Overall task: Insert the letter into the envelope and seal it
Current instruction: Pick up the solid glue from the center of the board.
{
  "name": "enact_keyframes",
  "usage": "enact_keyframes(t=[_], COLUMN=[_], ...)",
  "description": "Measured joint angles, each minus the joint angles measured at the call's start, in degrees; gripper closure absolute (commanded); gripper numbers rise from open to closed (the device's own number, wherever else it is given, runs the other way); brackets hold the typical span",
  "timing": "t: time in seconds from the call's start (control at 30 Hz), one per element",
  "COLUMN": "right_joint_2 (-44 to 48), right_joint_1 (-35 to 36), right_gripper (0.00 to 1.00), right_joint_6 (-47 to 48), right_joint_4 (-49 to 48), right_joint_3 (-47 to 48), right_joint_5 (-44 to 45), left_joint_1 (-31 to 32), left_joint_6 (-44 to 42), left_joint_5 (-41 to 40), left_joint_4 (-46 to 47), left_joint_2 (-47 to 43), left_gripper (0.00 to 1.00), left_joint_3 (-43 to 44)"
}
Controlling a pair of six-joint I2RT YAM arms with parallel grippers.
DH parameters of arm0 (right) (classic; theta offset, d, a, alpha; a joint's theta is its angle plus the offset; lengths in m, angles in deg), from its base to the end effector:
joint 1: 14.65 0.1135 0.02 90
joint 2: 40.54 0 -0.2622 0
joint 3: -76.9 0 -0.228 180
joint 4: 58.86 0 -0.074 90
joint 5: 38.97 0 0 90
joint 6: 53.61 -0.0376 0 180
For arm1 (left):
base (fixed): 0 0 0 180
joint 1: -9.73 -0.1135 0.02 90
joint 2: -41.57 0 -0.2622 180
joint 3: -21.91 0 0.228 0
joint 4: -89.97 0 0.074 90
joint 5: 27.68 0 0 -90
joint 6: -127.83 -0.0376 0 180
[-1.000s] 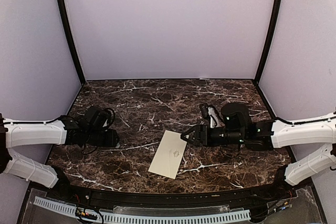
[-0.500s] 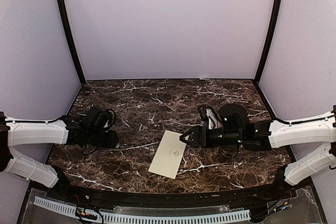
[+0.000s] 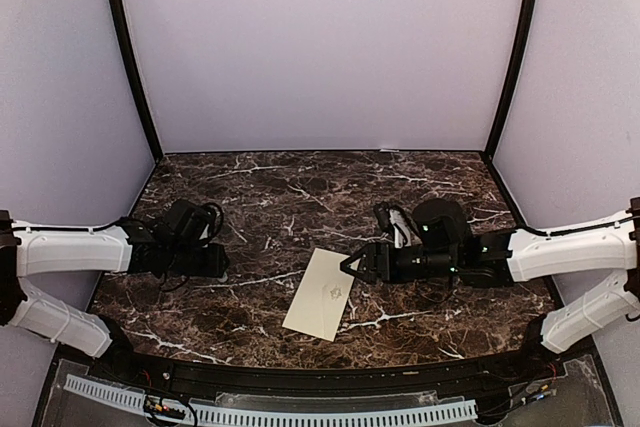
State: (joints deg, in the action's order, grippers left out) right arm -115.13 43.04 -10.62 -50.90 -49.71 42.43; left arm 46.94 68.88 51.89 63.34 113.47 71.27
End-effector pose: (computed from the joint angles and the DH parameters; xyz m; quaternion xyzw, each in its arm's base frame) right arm 0.1342 0.2227 0.2297 -0.1178 0.8526 0.4393 0.2572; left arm 0.1807 -0.1286 0.1914 0.0185 0.9337 -0.1244 0.3353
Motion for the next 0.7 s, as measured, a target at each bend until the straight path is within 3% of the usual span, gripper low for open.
enact_keyframes(t=[0.17, 0.43, 0.7], right_joint_2=[-0.4, -0.4, -0.4], right_joint_1=[0.0, 0.0, 0.0], right_gripper=[0.25, 0.25, 0.25], right_joint_6=[0.0, 0.0, 0.3], right_joint_4=[0.0, 0.0, 0.0], right_joint_3=[0.2, 0.4, 0.4], right_joint_5=[-0.5, -0.6, -0.7], left_joint_1=[0.0, 0.0, 0.0], left_joint_6=[-0.1, -0.3, -0.4], left_joint_5=[0.0, -0.7, 0.0], left_joint_4=[0.3, 0.3, -0.6], left_joint_2=[1.0, 1.3, -1.9], left_gripper=[0.66, 0.85, 0.97], left_joint_3=[0.4, 0.4, 0.7])
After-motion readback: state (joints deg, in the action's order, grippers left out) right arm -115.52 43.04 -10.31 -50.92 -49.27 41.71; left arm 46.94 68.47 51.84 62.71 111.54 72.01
